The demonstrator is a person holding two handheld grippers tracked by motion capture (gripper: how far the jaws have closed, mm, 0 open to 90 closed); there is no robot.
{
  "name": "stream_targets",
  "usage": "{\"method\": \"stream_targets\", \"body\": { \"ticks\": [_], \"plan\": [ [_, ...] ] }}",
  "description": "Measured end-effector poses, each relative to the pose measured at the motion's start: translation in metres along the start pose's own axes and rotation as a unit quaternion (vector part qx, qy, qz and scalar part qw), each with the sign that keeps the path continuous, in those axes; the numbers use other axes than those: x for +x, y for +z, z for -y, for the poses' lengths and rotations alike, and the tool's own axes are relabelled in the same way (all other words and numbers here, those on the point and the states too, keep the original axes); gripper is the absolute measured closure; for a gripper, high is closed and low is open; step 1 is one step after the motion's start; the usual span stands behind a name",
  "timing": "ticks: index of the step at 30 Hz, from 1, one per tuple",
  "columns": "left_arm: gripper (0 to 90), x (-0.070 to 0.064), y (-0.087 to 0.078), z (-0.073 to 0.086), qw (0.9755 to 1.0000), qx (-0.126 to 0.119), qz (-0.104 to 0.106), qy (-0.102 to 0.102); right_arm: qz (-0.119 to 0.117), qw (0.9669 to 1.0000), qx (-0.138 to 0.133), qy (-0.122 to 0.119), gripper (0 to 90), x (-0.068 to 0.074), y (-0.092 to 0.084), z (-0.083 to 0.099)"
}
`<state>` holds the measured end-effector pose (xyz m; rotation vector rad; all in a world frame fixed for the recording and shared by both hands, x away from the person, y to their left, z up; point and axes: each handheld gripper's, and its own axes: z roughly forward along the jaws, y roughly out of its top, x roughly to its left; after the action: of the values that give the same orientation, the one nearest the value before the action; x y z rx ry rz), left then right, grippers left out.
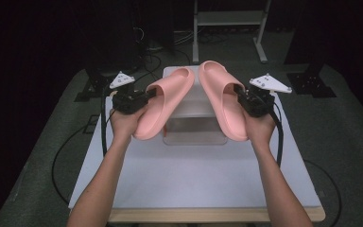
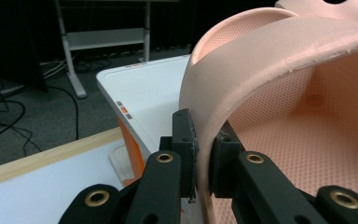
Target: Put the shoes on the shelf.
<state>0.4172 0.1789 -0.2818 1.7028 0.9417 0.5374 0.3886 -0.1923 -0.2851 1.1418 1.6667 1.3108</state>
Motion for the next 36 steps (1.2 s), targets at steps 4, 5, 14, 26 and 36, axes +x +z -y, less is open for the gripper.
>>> {"method": "stream_targets", "body": {
  "ticks": [4, 5, 14, 26, 36],
  "plan": [
    [83.3, 0.005, 0.005, -0.002, 0.9999, 0.004, -0.016, -0.001, 0.004, 1.0000, 0.006, 0.000, 82.8, -0.001, 0.009, -0.003],
    [83.3, 0.007, 0.006, -0.002, 0.9998, 0.005, -0.019, -0.004, 0.006, 1.0000, 0.006, 0.001, 82.7, -0.001, 0.012, -0.004],
    [83.3, 0.014, 0.019, -0.007, 0.9987, 0.001, -0.044, -0.026, 0.012, 0.9996, 0.023, 0.007, 82.7, -0.003, 0.031, -0.005],
    [83.3, 0.017, 0.048, -0.017, 0.9970, 0.016, -0.070, -0.030, 0.020, 0.9989, 0.042, 0.010, 82.5, -0.004, 0.058, -0.008],
    [83.3, 0.026, 0.064, -0.014, 0.9946, 0.025, -0.088, -0.049, 0.024, 0.9979, 0.056, 0.021, 82.4, -0.010, 0.079, -0.006]
  ]
}}
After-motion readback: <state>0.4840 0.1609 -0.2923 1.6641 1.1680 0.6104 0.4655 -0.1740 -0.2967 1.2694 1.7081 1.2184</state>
